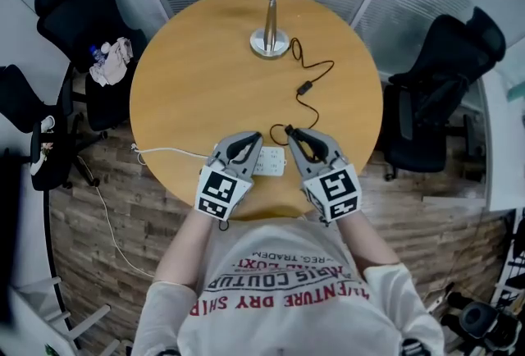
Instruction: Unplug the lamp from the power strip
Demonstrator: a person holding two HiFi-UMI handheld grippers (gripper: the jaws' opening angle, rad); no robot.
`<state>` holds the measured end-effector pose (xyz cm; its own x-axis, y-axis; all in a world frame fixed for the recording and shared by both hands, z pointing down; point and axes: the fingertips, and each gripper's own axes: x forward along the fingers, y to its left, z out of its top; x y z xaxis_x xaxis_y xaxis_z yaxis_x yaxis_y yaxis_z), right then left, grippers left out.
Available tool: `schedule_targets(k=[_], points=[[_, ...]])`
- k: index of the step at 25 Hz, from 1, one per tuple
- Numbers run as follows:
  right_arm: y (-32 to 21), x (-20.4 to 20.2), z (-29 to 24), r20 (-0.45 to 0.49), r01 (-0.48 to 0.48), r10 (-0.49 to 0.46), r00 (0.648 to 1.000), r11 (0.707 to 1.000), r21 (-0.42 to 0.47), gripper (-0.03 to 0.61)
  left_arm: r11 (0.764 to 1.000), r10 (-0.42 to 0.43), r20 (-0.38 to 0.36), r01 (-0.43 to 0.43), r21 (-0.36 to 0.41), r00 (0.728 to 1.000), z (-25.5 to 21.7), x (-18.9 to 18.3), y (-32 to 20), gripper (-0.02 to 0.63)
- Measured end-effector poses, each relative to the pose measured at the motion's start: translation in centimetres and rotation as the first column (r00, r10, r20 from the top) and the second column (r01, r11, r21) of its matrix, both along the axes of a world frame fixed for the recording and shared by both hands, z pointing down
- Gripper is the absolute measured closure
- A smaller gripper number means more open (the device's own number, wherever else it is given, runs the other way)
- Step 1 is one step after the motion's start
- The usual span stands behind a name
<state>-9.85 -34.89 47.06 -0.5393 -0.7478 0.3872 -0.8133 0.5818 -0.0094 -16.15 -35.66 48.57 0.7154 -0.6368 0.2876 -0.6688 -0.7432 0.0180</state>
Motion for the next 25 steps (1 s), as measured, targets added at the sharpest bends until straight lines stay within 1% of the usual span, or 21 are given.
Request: schedule_targets(k=[2, 4, 8, 10, 13, 19, 25], points=[[-0.2, 0.4, -1.0, 0.022, -0.036, 0.035, 0.999, 0.998, 0.046, 0.508, 0.999, -0.014, -0.038, 0.016, 0.047, 0.999, -2.5, -0.5, 0.2, 0.586], [-0.2, 1.0, -1.8, 0.042, -0.075, 0.072, 0.997, 0.994, 0.076, 0.508, 0.997, -0.033, -0.077, 0.038, 0.071, 0.996, -4.3, -1.1, 0.4, 0.584], [0.1, 1.8, -3.4, 0.125, -0.129, 0.112, 0.986, 0.982, 0.138, 0.508, 0.991, -0.093, -0.153, 0.106, 0.080, 0.984, -6.2, -2.3, 0.8, 0.586], [0.4, 1.7, -4.0, 0.153, -0.133, 0.109, 0.982, 0.979, 0.156, 0.508, 0.989, -0.111, -0.188, 0.126, 0.072, 0.976, -6.7, -2.8, 1.0, 0.586], [0.6, 1.3, -4.2, 0.171, -0.125, 0.097, 0.981, 0.978, 0.165, 0.508, 0.989, -0.122, -0.233, 0.138, 0.055, 0.965, -7.2, -3.2, 1.1, 0.584], [0.9, 1.1, -3.9, 0.181, -0.114, 0.083, 0.980, 0.979, 0.168, 0.508, 0.992, -0.082, -0.226, 0.101, 0.076, 0.971, -7.8, -2.8, 1.3, 0.586], [1.7, 0.6, -4.6, 0.163, -0.075, 0.042, 0.986, 0.976, 0.207, 0.508, 0.993, -0.065, -0.208, 0.084, 0.085, 0.976, -7.6, -2.6, 1.7, 0.586]])
